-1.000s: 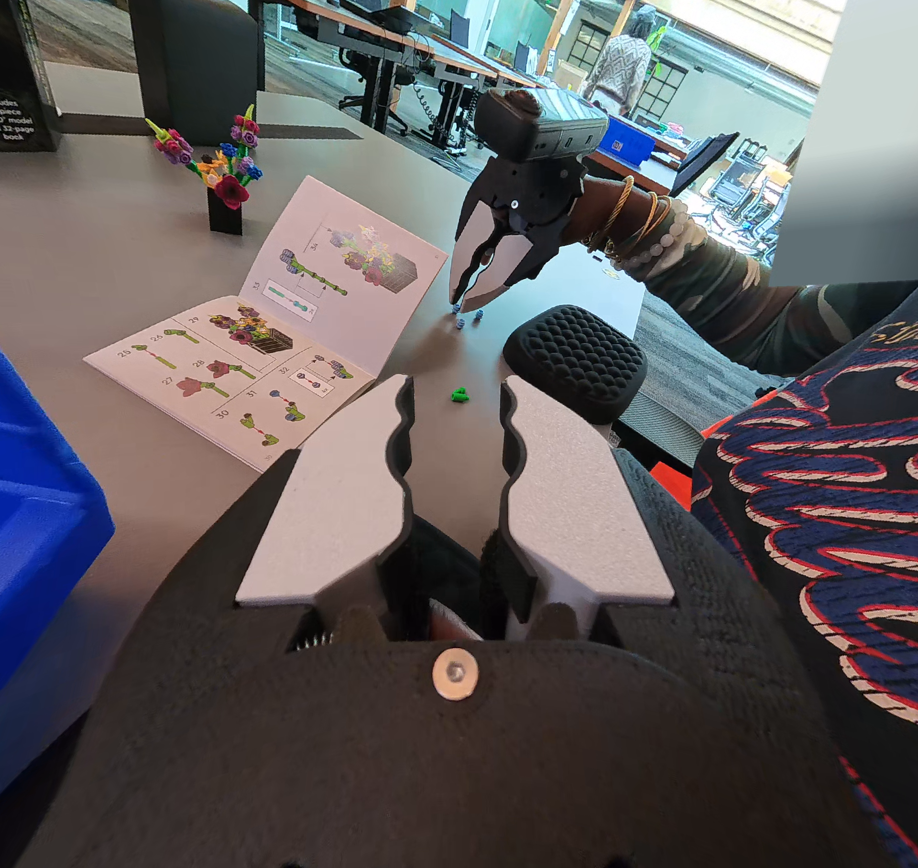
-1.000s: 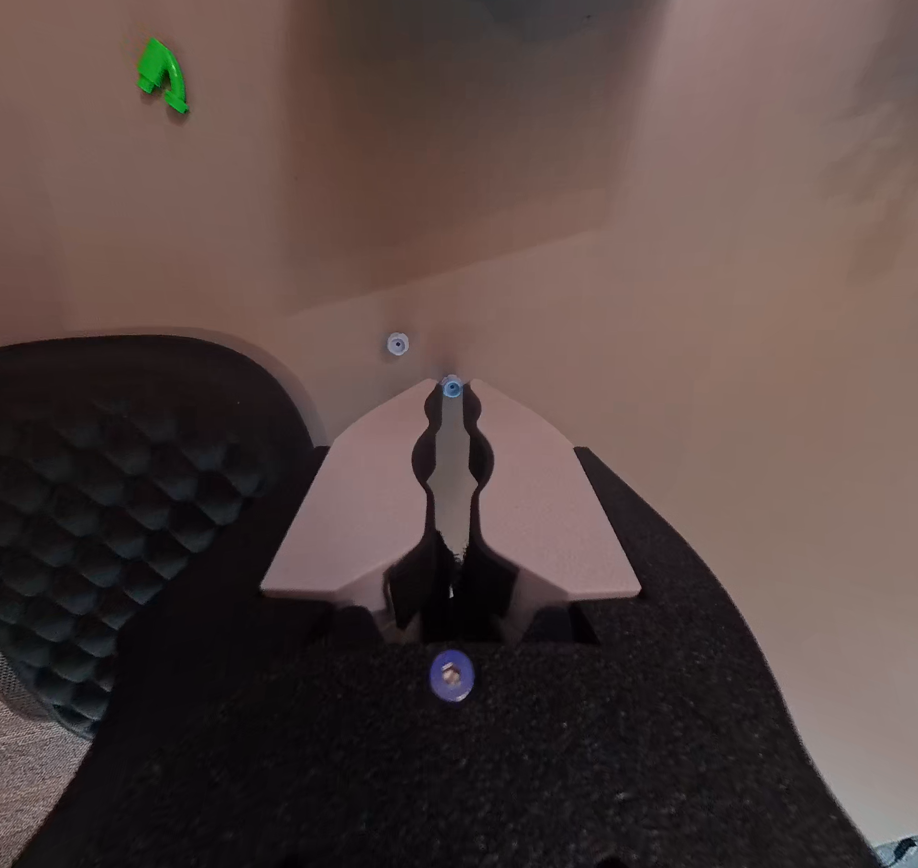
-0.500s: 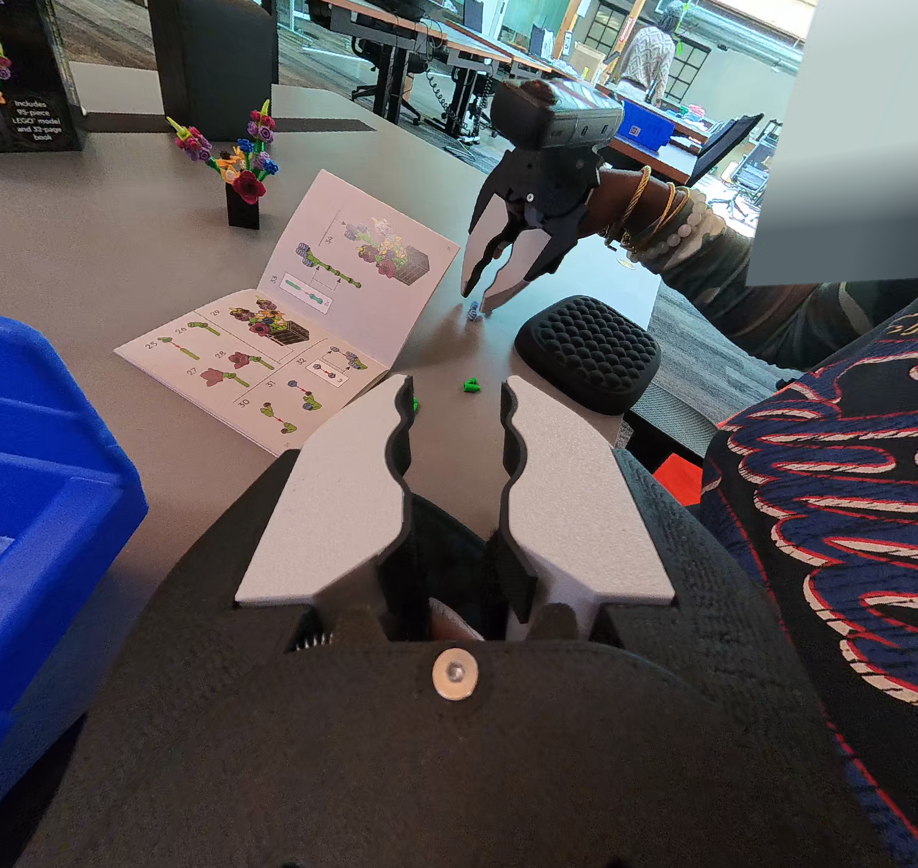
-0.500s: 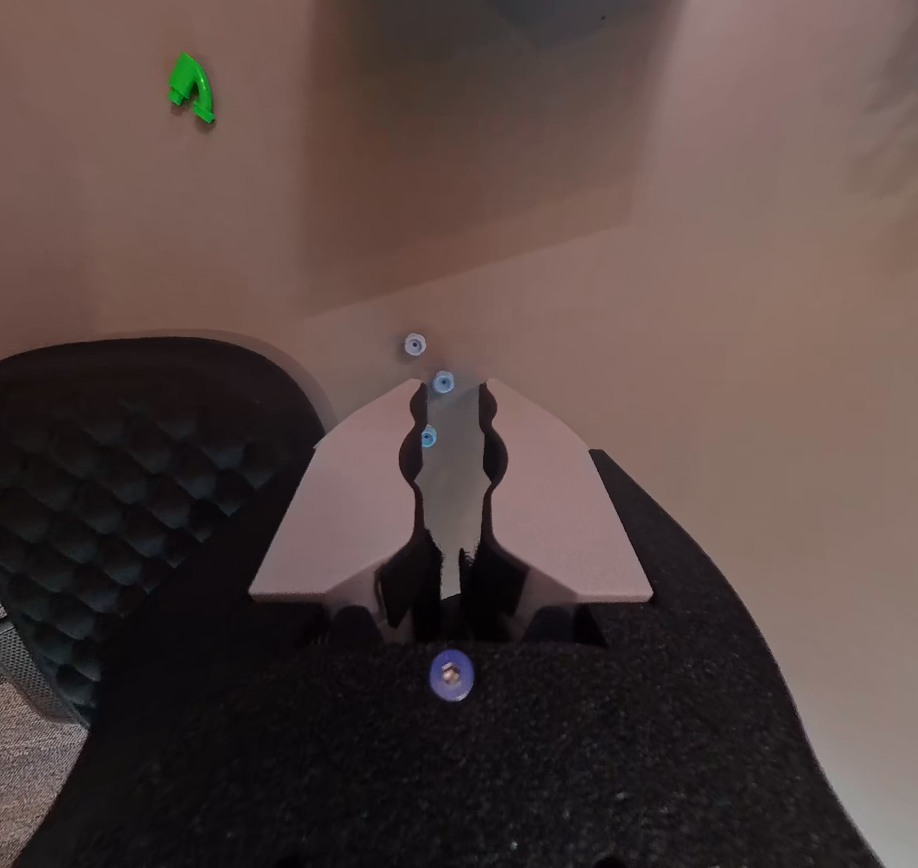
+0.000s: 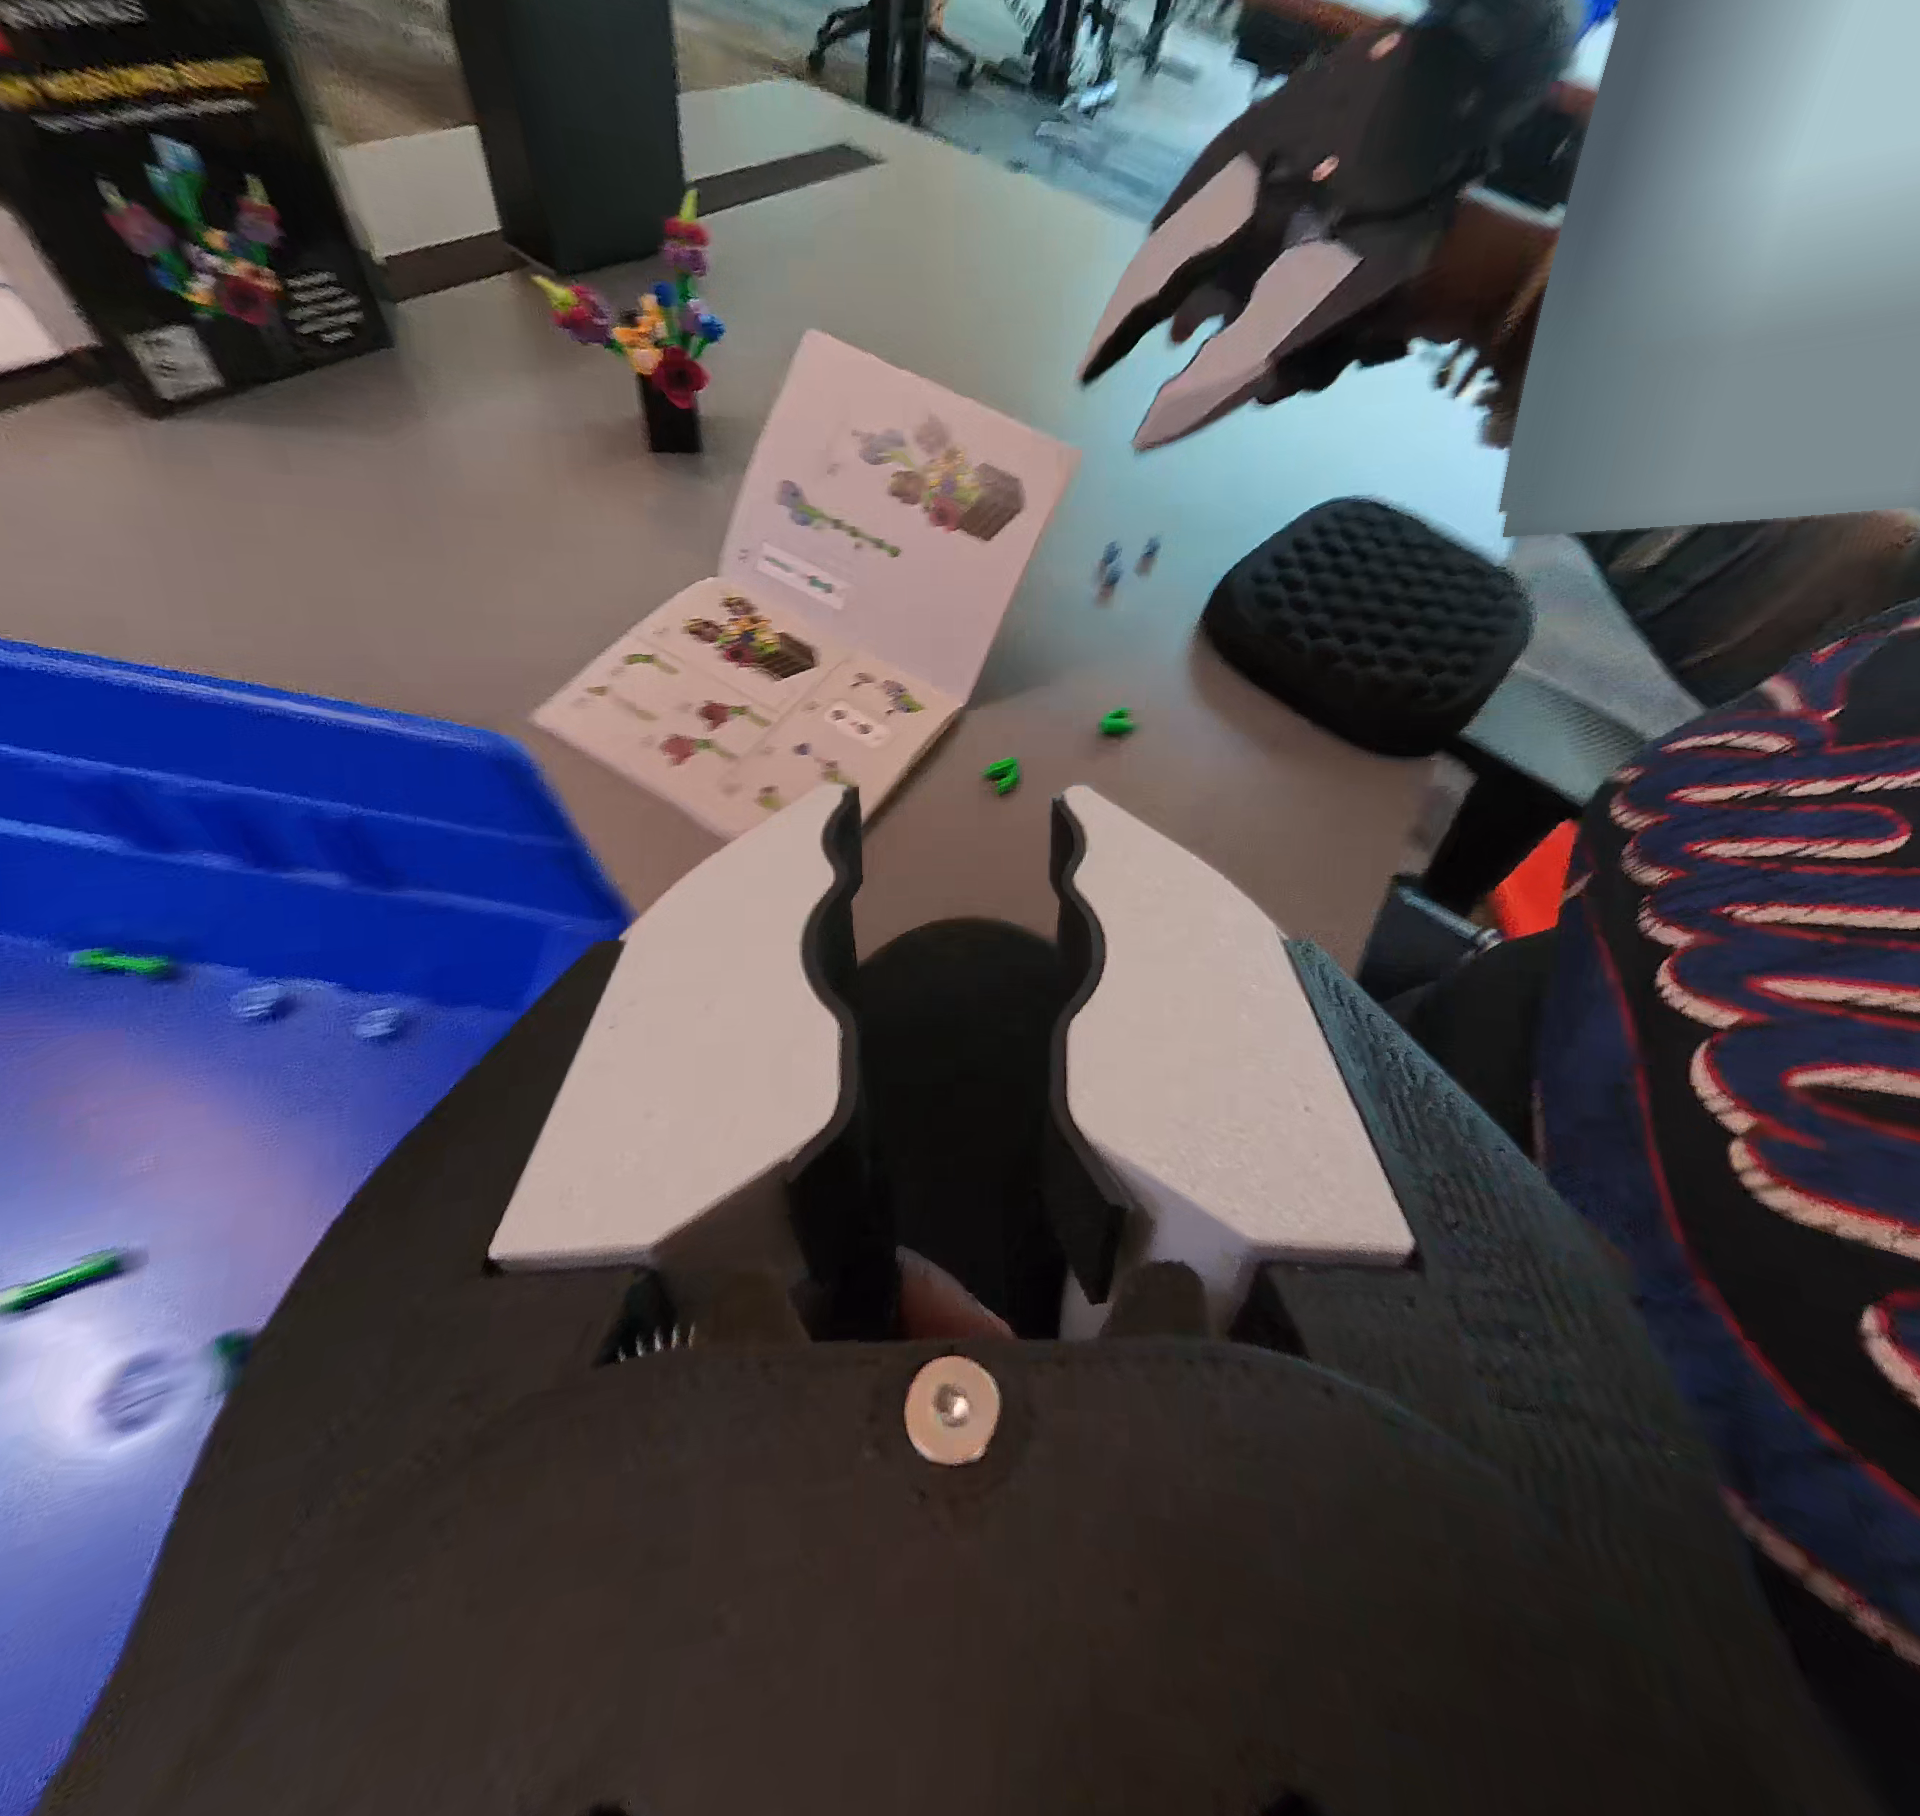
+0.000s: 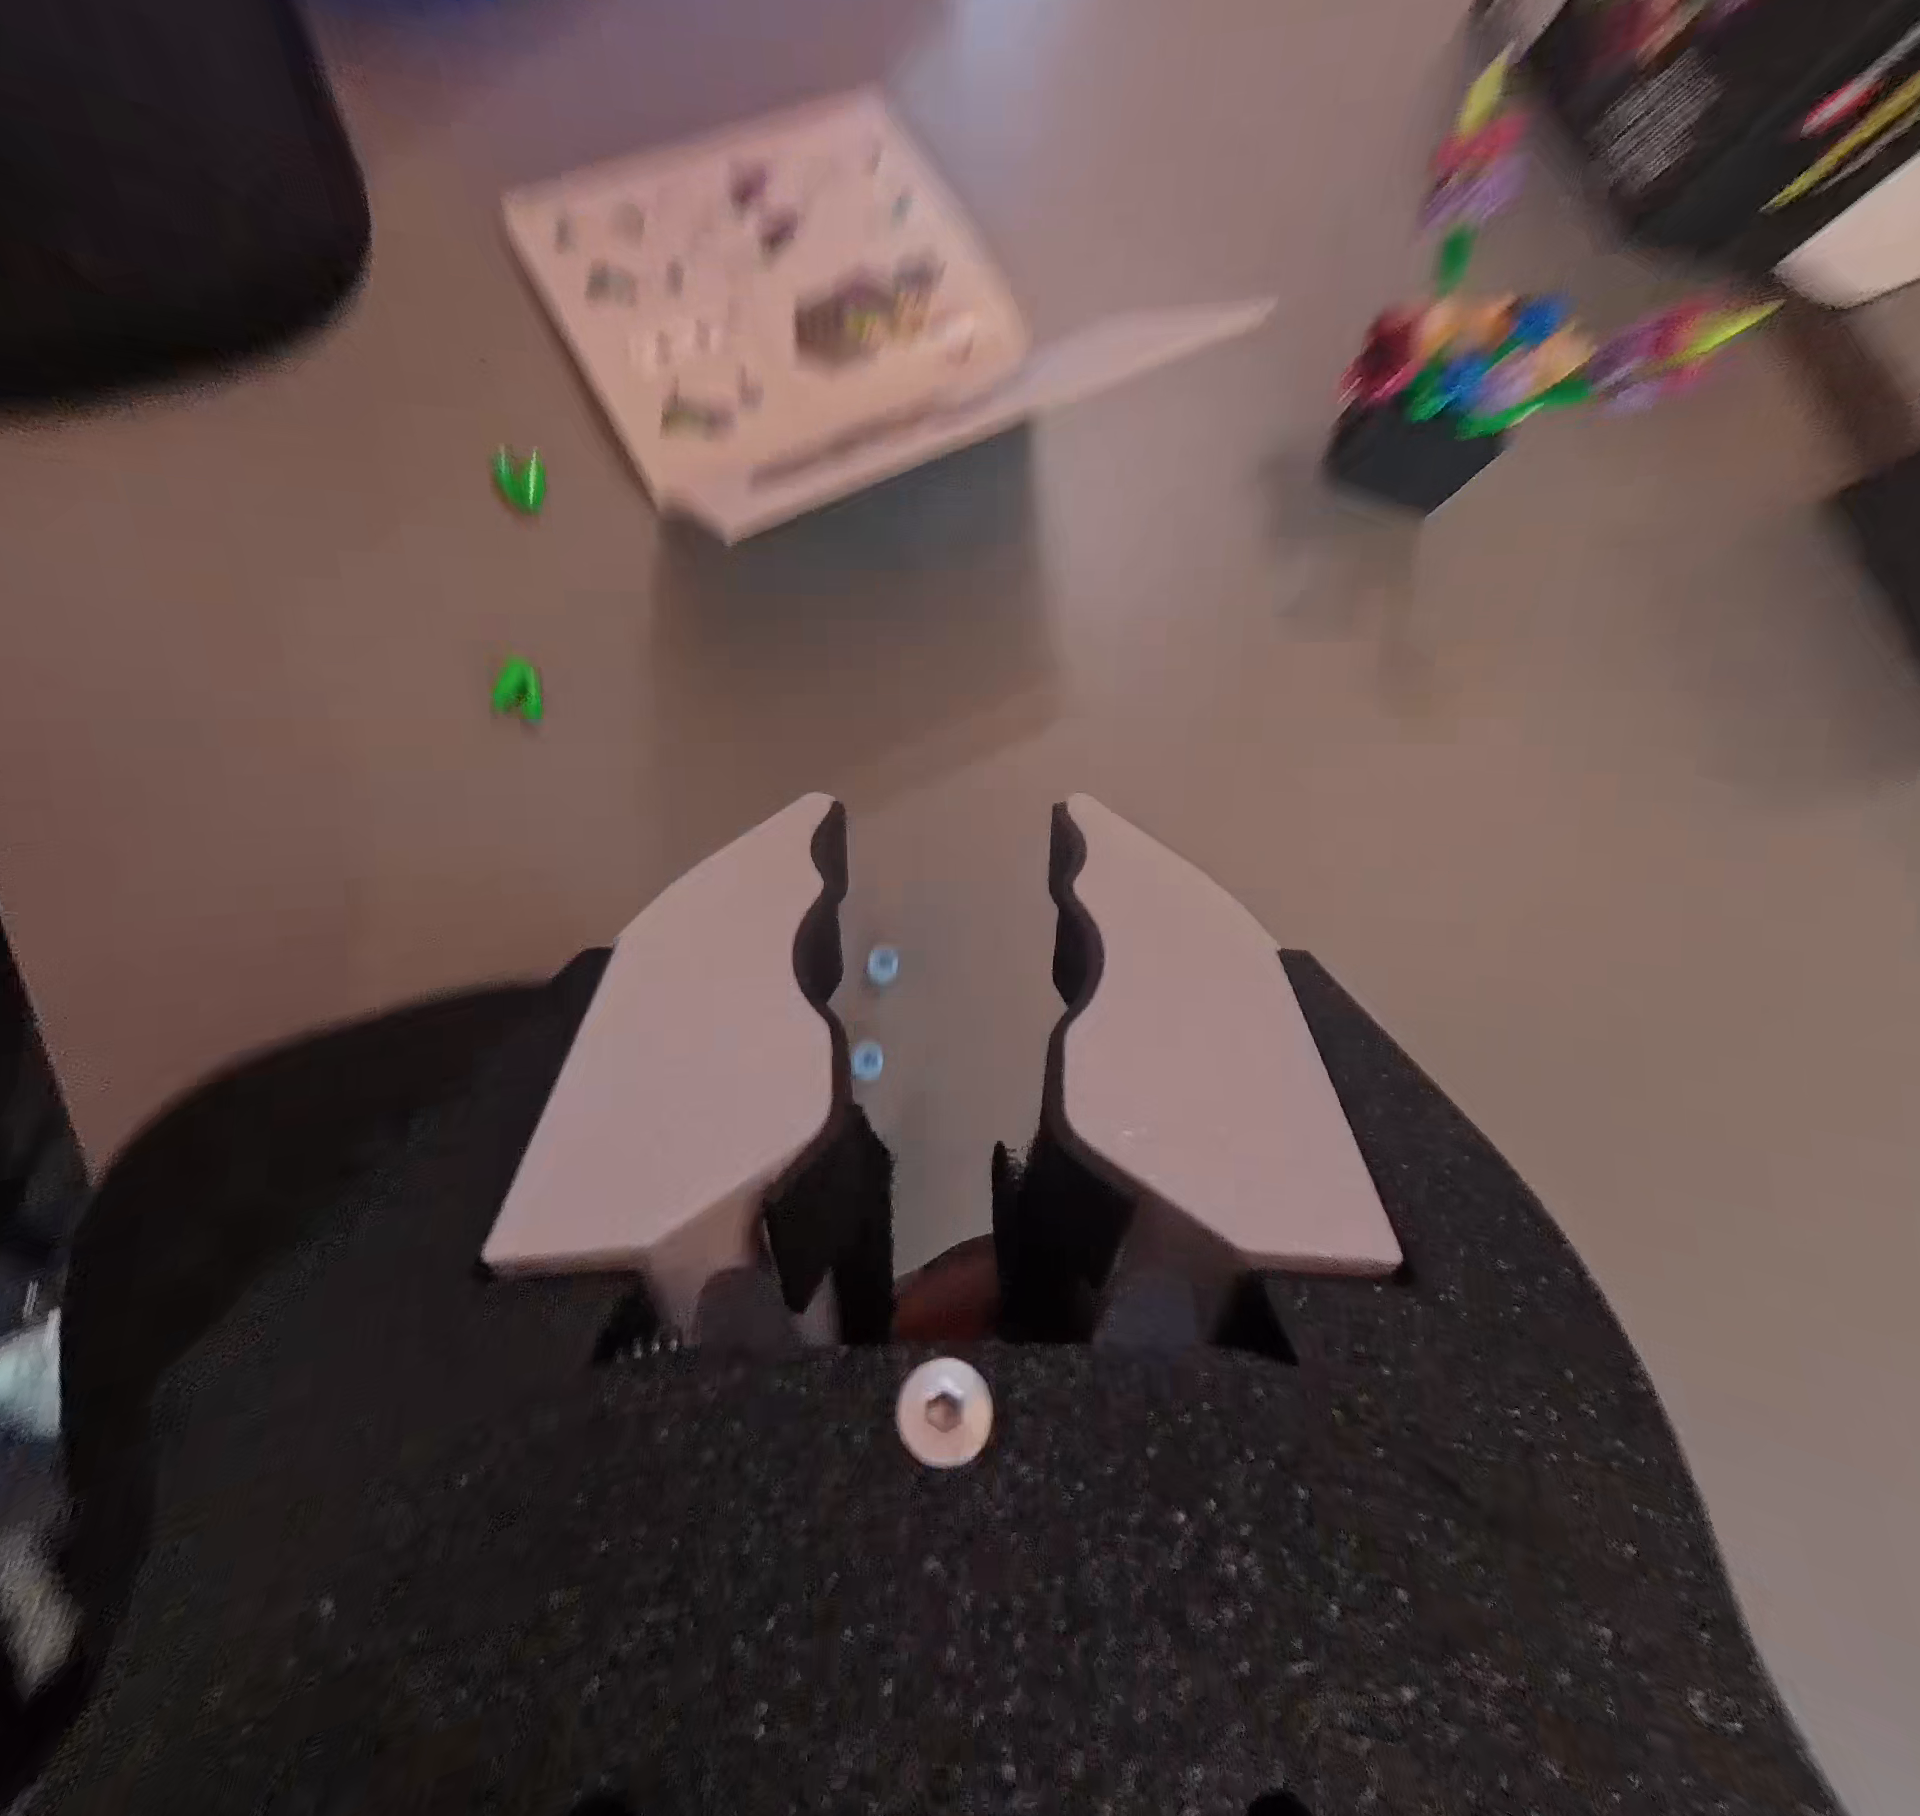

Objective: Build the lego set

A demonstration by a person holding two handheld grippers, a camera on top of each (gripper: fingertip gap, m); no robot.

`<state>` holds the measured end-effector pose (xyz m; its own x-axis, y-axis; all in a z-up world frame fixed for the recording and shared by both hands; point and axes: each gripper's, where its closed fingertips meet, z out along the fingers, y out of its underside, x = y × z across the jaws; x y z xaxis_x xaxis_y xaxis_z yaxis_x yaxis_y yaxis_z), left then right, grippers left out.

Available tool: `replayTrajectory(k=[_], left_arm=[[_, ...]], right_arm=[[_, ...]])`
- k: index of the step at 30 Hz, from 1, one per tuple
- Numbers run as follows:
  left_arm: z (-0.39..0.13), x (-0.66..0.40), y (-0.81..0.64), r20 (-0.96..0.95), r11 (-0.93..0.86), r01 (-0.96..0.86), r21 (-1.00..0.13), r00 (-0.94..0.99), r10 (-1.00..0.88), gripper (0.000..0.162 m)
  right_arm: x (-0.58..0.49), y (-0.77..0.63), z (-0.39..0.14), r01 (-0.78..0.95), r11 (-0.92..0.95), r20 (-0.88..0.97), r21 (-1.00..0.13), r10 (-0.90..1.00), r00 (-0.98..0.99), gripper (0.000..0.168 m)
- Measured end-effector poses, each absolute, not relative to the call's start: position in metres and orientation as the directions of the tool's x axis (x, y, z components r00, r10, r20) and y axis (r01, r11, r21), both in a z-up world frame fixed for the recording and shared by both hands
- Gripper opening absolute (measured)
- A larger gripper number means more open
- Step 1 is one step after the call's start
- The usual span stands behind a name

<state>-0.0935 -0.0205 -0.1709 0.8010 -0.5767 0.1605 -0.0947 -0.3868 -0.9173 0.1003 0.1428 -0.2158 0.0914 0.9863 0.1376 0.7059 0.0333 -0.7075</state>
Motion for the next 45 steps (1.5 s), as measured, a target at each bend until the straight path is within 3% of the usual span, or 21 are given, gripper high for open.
replayTrajectory(k=[2,5,10,15,17,19,22,27,39,45], left_arm=[[-0.163,-0.118,-0.017,0.076,-0.395,-0.182,-0.901,0.828,-0.555,0.035],[-0.154,-0.162,-0.006,-0.048,-0.432,-0.316,-0.845,0.848,-0.527,0.035],[-0.16,-0.235,0.036,-0.042,-0.567,-0.374,-0.734,0.858,-0.513,0.036],[-0.204,-0.322,0.095,-0.077,-0.781,-0.309,-0.542,0.944,-0.32,0.029],[-0.221,-0.316,0.1,0.057,-0.821,-0.313,-0.477,0.921,-0.385,0.029],[-0.226,-0.29,0.098,0.162,-0.774,-0.4,-0.49,0.831,-0.532,0.026],[-0.233,-0.257,0.083,0.16,-0.676,-0.538,-0.504,0.711,-0.685,0.023],[-0.261,-0.243,0.061,0.116,-0.686,-0.64,-0.347,0.696,-0.708,0.023],[-0.279,-0.233,0.07,0.1,-0.695,-0.618,-0.367,0.717,-0.69,0.019],[-0.282,-0.233,0.07,0.09,-0.689,-0.627,-0.362,0.713,-0.696,0.008]], right_arm=[[0.092,0.143,-0.195,0.561,0.029,0.15,-0.827,0.974,0.17,0.037],[0.086,0.142,-0.18,0.394,0.053,0.159,-0.918,0.957,0.241,0.034],[0.085,0.143,-0.184,0.276,0.066,0.143,-0.959,0.953,0.269,0.032],[0.088,0.145,-0.19,0.275,0.067,0.145,-0.959,0.951,0.274,0.032],[0.09,0.147,-0.192,0.28,0.071,0.151,-0.957,0.949,0.278,0.032],[0.092,0.148,-0.193,0.27,0.062,0.14,-0.961,0.95,0.281,0.031],[0.094,0.151,-0.195,0.266,0.05,0.129,-0.963,0.95,0.286,0.031],[0.09,0.149,-0.199,0.281,0.057,0.136,-0.958,0.954,0.269,0.031],[0.092,0.149,-0.195,0.255,0.06,0.131,-0.965,0.953,0.274,0.03],[0.089,0.148,-0.201,0.286,0.067,0.145,-0.956,0.954,0.263,0.03]])
